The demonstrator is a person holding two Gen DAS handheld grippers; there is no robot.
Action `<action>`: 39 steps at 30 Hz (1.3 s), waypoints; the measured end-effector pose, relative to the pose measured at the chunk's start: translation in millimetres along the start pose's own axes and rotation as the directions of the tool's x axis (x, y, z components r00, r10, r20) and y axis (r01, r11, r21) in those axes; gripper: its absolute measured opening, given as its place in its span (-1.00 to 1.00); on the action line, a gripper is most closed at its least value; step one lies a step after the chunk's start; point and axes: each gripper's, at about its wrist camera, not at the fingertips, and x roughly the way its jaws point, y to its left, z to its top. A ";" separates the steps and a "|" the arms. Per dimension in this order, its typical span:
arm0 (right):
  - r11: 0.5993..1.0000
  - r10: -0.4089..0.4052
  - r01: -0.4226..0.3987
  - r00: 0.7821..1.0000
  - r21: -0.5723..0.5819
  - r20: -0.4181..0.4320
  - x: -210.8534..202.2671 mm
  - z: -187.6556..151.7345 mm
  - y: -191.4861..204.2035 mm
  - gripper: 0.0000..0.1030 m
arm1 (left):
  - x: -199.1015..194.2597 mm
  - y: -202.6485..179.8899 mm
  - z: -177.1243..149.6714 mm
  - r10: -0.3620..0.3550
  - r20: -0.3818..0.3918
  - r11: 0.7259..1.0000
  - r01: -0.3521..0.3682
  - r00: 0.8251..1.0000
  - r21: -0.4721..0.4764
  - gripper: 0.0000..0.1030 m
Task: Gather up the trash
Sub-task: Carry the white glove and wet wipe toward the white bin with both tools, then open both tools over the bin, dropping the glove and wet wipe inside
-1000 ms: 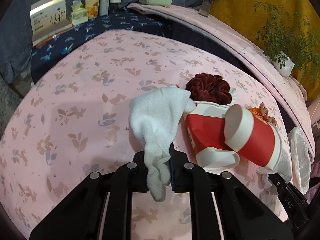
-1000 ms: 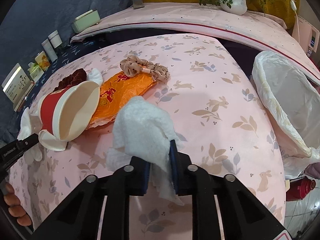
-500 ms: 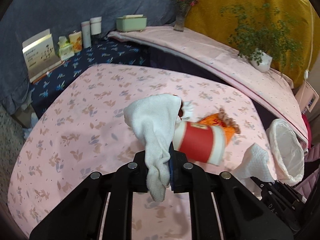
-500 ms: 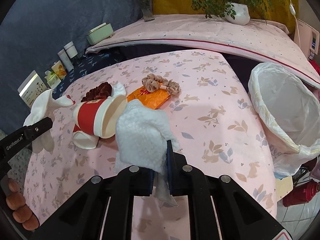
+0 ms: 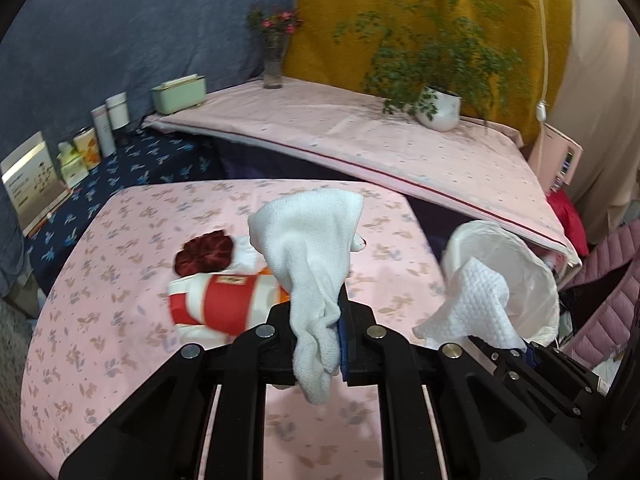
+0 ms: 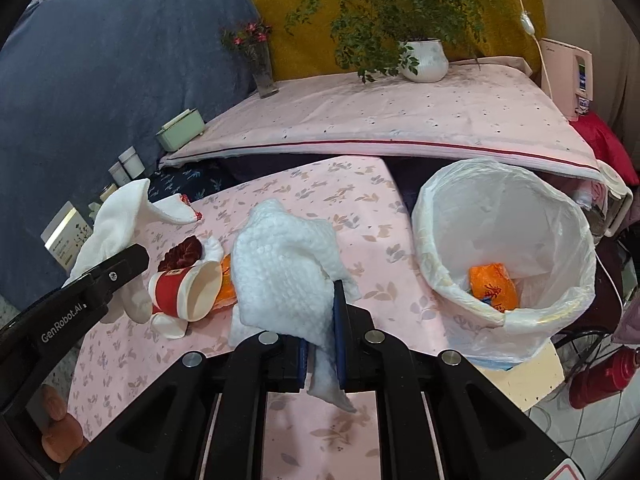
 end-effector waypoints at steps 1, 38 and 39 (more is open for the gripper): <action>1.000 -0.005 0.005 1.000 0.009 0.007 -2.4 1.3 -6.7 -0.80 | 0.1 -10.0 1.2 -0.011 0.000 1.000 0.011 1.000 0.012 -0.76; 0.952 -0.209 0.199 0.978 0.234 0.017 3.9 33.9 -184.1 -0.80 | 92.6 -189.2 23.5 -0.205 -0.139 0.951 0.231 0.969 0.207 -0.03; 0.952 -0.210 0.201 0.978 0.233 0.014 6.0 34.9 -184.2 -0.80 | 93.8 -187.4 22.9 -0.199 -0.140 0.952 0.225 0.970 0.206 -0.03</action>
